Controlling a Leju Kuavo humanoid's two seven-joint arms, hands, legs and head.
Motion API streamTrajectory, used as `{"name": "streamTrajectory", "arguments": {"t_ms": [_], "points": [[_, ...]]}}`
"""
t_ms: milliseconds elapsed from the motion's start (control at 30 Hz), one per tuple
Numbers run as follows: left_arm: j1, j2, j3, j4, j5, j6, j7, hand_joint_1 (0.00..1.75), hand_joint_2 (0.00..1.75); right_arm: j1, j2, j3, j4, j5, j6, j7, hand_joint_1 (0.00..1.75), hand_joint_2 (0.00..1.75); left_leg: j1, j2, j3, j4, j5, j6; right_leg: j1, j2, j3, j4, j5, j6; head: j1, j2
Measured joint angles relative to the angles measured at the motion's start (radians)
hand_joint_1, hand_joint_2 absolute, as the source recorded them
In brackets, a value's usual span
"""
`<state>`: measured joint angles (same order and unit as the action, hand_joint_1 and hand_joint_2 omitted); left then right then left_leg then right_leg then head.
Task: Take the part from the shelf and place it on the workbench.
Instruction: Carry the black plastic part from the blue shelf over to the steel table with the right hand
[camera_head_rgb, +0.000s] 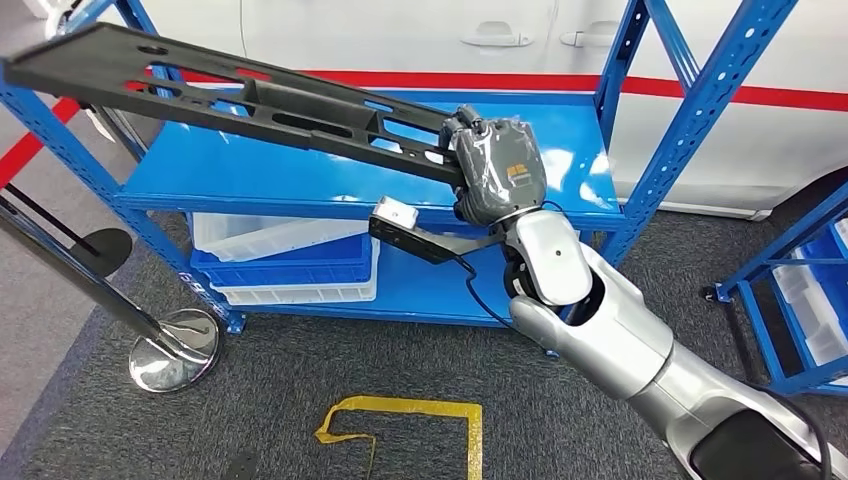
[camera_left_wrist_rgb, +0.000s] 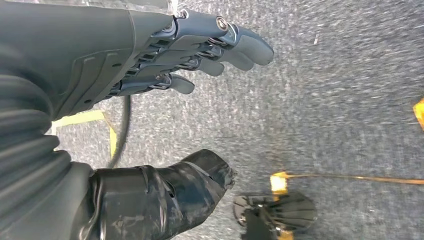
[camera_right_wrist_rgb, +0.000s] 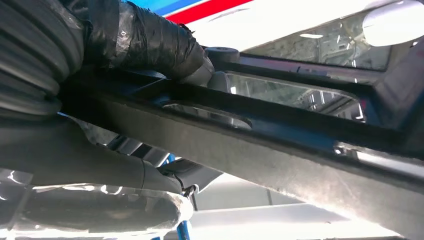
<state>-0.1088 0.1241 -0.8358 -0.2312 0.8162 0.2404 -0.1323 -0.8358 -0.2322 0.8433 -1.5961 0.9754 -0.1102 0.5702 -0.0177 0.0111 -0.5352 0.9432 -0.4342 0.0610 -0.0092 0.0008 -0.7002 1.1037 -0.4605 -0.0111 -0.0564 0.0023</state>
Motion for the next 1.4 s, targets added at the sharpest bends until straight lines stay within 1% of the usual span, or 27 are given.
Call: {"name": "streamTrajectory", "arguments": {"t_ms": [67, 100, 133, 167, 200, 233, 267, 333, 433, 500, 567, 600, 633, 667, 733, 800, 833, 933, 967, 1033, 1100, 1133, 1167, 1233, 1300, 1333, 1400], "points": [[0.0, -0.002, 0.0, 0.0, 0.0, 0.0, 0.0, 0.0, 1.75, -0.003, -0.006, 0.0, 0.0, 0.0, 0.001, 0.001, 1.75, 1.75, 0.003, 0.0, -0.029, 0.003, 0.021, -0.001, -0.004, 0.0, -0.023, 0.123, -0.091, 0.011, 0.0, 0.0], [0.0, -0.003, 0.0, 0.0, 0.0, 0.0, 0.0, 0.0, 1.75, -0.002, -0.009, 0.0, 0.0, 0.0, 0.001, 0.001, 1.75, 1.75, 0.007, 0.0, -0.046, 0.009, 0.03, -0.005, -0.007, 0.0, -0.028, 0.176, -0.109, 0.017, 0.0, 0.0], [0.0, -0.004, 0.0, 0.0, 0.0, 0.0, 0.0, 0.0, 1.75, -0.002, -0.011, 0.0, 0.0, 0.0, 0.001, 0.001, 1.75, 1.75, 0.011, 0.001, -0.065, 0.018, 0.038, -0.01, -0.012, 0.0, -0.022, 0.206, -0.105, 0.025, 0.0, 0.0], [0.0, -0.006, 0.0, 0.0, 0.0, 0.0, 0.0, 0.0, 1.75, -0.002, -0.014, 0.0, -0.001, 0.0, 0.001, 0.001, 1.75, 1.75, 0.018, 0.001, -0.085, 0.029, 0.044, -0.016, -0.017, 0.0, -0.001, 0.201, -0.083, 0.033, 0.0, 0.0], [0.0, -0.007, 0.0, 0.0, 0.0, -0.001, 0.0, 0.0, 1.75, -0.003, -0.015, 0.0, -0.001, 0.0, 0.001, 0.001, 1.75, 1.75, 0.025, 0.001, -0.106, 0.045, 0.048, -0.023, -0.023, -0.001, 0.037, 0.16, -0.055, 0.043, 0.0, 0.0], [0.001, -0.006, 0.0, 0.0, 0.0, -0.001, 0.0, 0.0, 1.75, -0.004, -0.017, 0.0, -0.002, 0.0, 0.001, 0.002, 1.75, 1.75, 0.03, 0.0, -0.128, 0.063, 0.051, -0.03, -0.027, -0.001, 0.081, 0.102, -0.049, 0.053, 0.002, 0.0], [0.001, -0.005, 0.0, 0.0, 0.0, 0.0, 0.0, 0.0, 1.75, -0.004, -0.018, 0.0, -0.004, 0.0, 0.001, 0.002, 1.75, 1.75, 0.034, 0.0, -0.148, 0.082, 0.054, -0.038, -0.027, 0.0, 0.115, 0.049, -0.052, 0.054, 0.006, 0.0], [0.003, -0.004, 0.0, 0.0, 0.0, 0.0, 0.0, 0.0, 1.75, -0.003, -0.019, 0.0, -0.007, 0.0, 0.001, 0.002, 1.75, 1.75, 0.033, -0.002, -0.174, 0.109, 0.062, -0.053, -0.022, 0.004, 0.14, -0.004, -0.077, 0.045, 0.011, 0.0], [0.007, -0.006, 0.0, 0.0, 0.0, 0.0, 0.0, 0.0, 1.75, -0.004, -0.022, -0.001, -0.01, 0.0, 0.001, 0.002, 1.75, 1.75, 0.037, -0.004, -0.191, 0.12, 0.069, -0.068, -0.022, 0.004, 0.114, 0.0, -0.059, 0.011, 0.012, 0.0], [0.007, -0.006, 0.0, 0.0, 0.0, 0.0, 0.0, 0.0, 1.75, -0.007, -0.022, -0.001, -0.012, 0.0, 0.002, 0.003, 1.75, 1.75, 0.04, -0.004, -0.215, 0.179, 0.002, -0.078, -0.024, 0.001, 0.092, -0.003, -0.036, -0.007, 0.007, 0.0], [0.007, -0.007, 0.0, 0.0, 0.001, 0.0, 0.0, 0.0, 1.75, -0.011, -0.023, -0.001, -0.014, -0.001, 0.003, 0.007, 1.75, 1.75, 0.04, -0.004, -0.244, 0.3, -0.092, -0.085, -0.021, 0.0, 0.067, -0.003, -0.014, -0.013, 0.003, 0.0], [0.007, -0.007, 0.0, 0.0, 0.001, 0.0, 0.0, 0.0, 1.75, -0.011, -0.023, -0.001, -0.014, -0.002, 0.003, 0.008, 1.75, 1.75, 0.04, -0.004, -0.25, 0.353, -0.117, -0.086, -0.018, 0.0, 0.054, -0.002, -0.003, -0.014, 0.002, 0.0], [0.007, -0.007, -0.001, 0.0, 0.001, 0.0, -0.001, 0.0, 1.75, -0.011, -0.024, -0.001, -0.014, -0.003, 0.003, 0.01, 1.75, 1.75, 0.04, -0.004, -0.244, 0.382, -0.123, -0.084, -0.015, 0.0, 0.041, -0.002, 0.007, -0.015, 0.002, 0.0], [0.006, -0.008, -0.001, 0.0, 0.001, 0.0, -0.002, 0.0, 1.75, -0.012, -0.024, -0.001, -0.014, -0.003, 0.004, 0.01, 1.75, 1.75, 0.039, -0.005, -0.221, 0.378, -0.111, -0.079, -0.012, 0.0, 0.028, -0.002, 0.017, -0.016, 0.002, 0.0], [0.004, -0.008, -0.001, 0.0, 0.001, 0.0, -0.003, 0.0, 1.75, -0.014, -0.025, -0.001, -0.016, -0.004, 0.006, 0.01, 1.75, 1.75, 0.033, -0.006, -0.129, 0.278, -0.078, -0.06, -0.006, 0.001, 0.006, -0.003, 0.038, -0.016, 0.002, 0.0], [0.001, -0.005, -0.001, 0.0, 0.003, 0.0, -0.003, 0.0, 1.75, -0.018, -0.027, -0.001, -0.021, -0.004, 0.008, 0.011, 1.75, 1.75, 0.022, -0.006, -0.04, 0.151, -0.082, -0.039, -0.006, 0.001, -0.005, -0.01, 0.058, -0.011, 0.005, 0.0], [-0.001, -0.004, -0.001, 0.0, 0.005, 0.0, -0.004, 0.0, 1.75, -0.02, -0.027, -0.002, -0.023, -0.005, 0.009, 0.011, 1.75, 1.75, 0.017, -0.006, -0.02, 0.112, -0.087, -0.031, -0.009, 0.0, -0.005, -0.018, 0.069, -0.006, 0.005, 0.0], [-0.002, -0.001, -0.001, 0.0, 0.013, 0.0, -0.004, 0.0, 1.75, -0.021, -0.032, -0.003, -0.026, -0.006, 0.014, 0.015, 1.75, 1.75, 0.008, -0.004, -0.02, 0.064, -0.046, -0.022, -0.017, -0.001, -0.003, -0.051, 0.1, 0.013, 0.001, 0.0], [-0.001, -0.001, -0.001, 0.0, 0.015, 0.0, -0.005, 0.0, 1.75, -0.021, -0.035, -0.003, -0.027, -0.006, 0.017, 0.017, 1.75, 1.75, 0.009, -0.001, -0.021, 0.047, -0.028, -0.02, -0.016, -0.001, -0.006, -0.05, 0.087, 0.017, 0.001, 0.0], [-0.001, -0.001, -0.001, 0.0, 0.014, 0.0, -0.013, 0.0, 1.75, -0.02, -0.046, -0.004, -0.03, -0.005, 0.019, 0.023, 1.75, 1.75, 0.014, 0.002, -0.03, 0.023, 0.001, -0.018, -0.013, -0.001, -0.024, 0.012, 0.01, 0.021, 0.005, 0.0], [0.0, -0.001, -0.001, 0.0, 0.011, 0.001, -0.026, 0.0, 1.75, -0.018, -0.057, -0.005, -0.034, -0.004, 0.019, 0.027, 1.75, 1.75, 0.013, 0.002, -0.053, 0.023, 0.019, -0.014, -0.011, 0.0, -0.05, 0.132, -0.072, 0.025, 0.008, 0.0], [0.0, -0.001, -0.001, 0.0, 0.01, 0.001, -0.031, 0.0, 1.75, -0.016, -0.062, -0.005, -0.037, -0.004, 0.02, 0.028, 1.75, 1.75, 0.013, 0.002, -0.065, 0.026, 0.026, -0.015, -0.01, 0.0, -0.054, 0.177, -0.082, 0.027, 0.009, 0.0], [0.001, -0.001, -0.001, 0.0, 0.01, 0.001, -0.033, 0.0, 1.75, -0.015, -0.066, -0.006, -0.04, -0.005, 0.021, 0.028, 1.75, 1.75, 0.013, 0.002, -0.079, 0.031, 0.032, -0.017, -0.01, 0.0, -0.044, 0.195, -0.073, 0.029, 0.01, 0.0], [0.002, -0.001, -0.001, 0.0, 0.01, 0.001, -0.034, 0.0, 1.75, -0.014, -0.072, -0.006, -0.048, -0.006, 0.023, 0.028, 1.75, 1.75, 0.015, 0.002, -0.104, 0.047, 0.041, -0.022, -0.011, -0.001, 0.027, 0.125, -0.029, 0.031, 0.011, 0.0], [0.002, -0.001, -0.001, 0.0, 0.01, 0.001, -0.034, 0.0, 1.75, -0.015, -0.075, -0.007, -0.056, -0.005, 0.027, 0.029, 1.75, 1.75, 0.014, 0.002, -0.128, 0.07, 0.043, -0.029, -0.007, -0.001, 0.11, 0.01, -0.028, 0.026, 0.012, 0.0], [0.002, -0.001, -0.001, 0.0, 0.011, 0.001, -0.034, 0.0, 1.75, -0.016, -0.076, -0.008, -0.06, -0.005, 0.029, 0.029, 1.75, 1.75, 0.013, 0.002, -0.136, 0.08, 0.044, -0.033, -0.005, -0.001, 0.132, -0.026, -0.037, 0.023, 0.013, 0.0], [0.002, -0.001, -0.001, 0.0, 0.011, 0.002, -0.033, 0.0, 1.75, -0.016, -0.078, -0.008, -0.066, 0.001, 0.041, 0.028, 1.75, 1.75, 0.013, 0.002, -0.142, 0.089, 0.05, -0.043, -0.001, -0.001, 0.134, -0.04, -0.043, 0.013, 0.015, 0.0]]}}
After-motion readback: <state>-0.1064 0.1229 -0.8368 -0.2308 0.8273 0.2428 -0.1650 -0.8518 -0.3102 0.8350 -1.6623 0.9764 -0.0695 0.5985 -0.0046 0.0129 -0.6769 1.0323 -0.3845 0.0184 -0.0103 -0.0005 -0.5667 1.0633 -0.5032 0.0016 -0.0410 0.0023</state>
